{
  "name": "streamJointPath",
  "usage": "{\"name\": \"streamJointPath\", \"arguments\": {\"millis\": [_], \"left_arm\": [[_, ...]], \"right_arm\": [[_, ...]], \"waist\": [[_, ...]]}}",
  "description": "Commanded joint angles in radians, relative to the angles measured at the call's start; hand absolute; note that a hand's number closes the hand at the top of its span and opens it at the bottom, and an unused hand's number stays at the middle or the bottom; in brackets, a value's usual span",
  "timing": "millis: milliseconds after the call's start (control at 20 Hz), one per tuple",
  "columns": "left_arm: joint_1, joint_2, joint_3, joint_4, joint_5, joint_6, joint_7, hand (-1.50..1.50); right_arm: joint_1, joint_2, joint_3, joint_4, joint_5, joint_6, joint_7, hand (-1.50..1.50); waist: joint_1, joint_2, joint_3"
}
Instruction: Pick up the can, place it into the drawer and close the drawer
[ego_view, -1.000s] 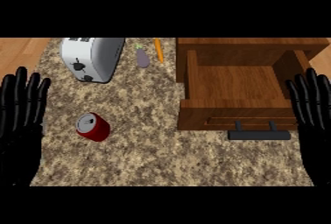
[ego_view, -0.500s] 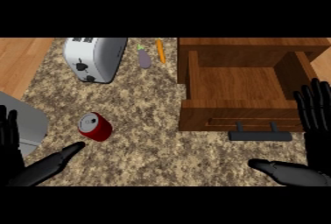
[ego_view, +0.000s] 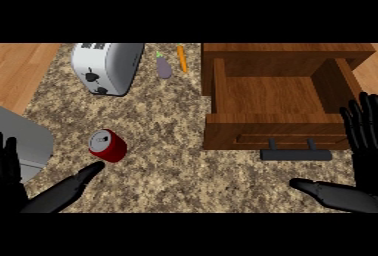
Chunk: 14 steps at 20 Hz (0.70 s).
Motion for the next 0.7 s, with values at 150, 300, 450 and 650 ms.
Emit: {"name": "streamJointPath", "arguments": {"millis": [150, 300, 450, 650], "left_arm": [[-0.075, -0.003, -0.039, 0.069, -0.062, 0.051, 0.079, -1.5], [-0.097, -0.003, 0.021, 0.194, 0.041, 0.066, -0.014, -1.5], [-0.1, -0.003, -0.017, 0.283, 0.066, 0.11, -0.07, -1.5], [-0.103, -0.003, -0.066, 0.39, 0.085, 0.188, -0.137, -1.5]], "right_arm": [[0.024, 0.014, 0.002, -0.044, 0.027, -0.004, 0.015, -1.5], [0.031, -0.045, -0.092, -0.017, -0.091, 0.083, -0.014, -1.5], [0.113, 0.025, -0.01, -0.035, -0.001, 0.059, -0.095, -1.5], [0.061, -0.012, -0.095, -0.016, -0.075, 0.082, -0.062, -1.5]], "waist": [[-0.002, 0.0, 0.0], [-0.005, 0.001, -0.001], [-0.005, 0.0, -0.001], [-0.004, 0.0, -0.001]]}}
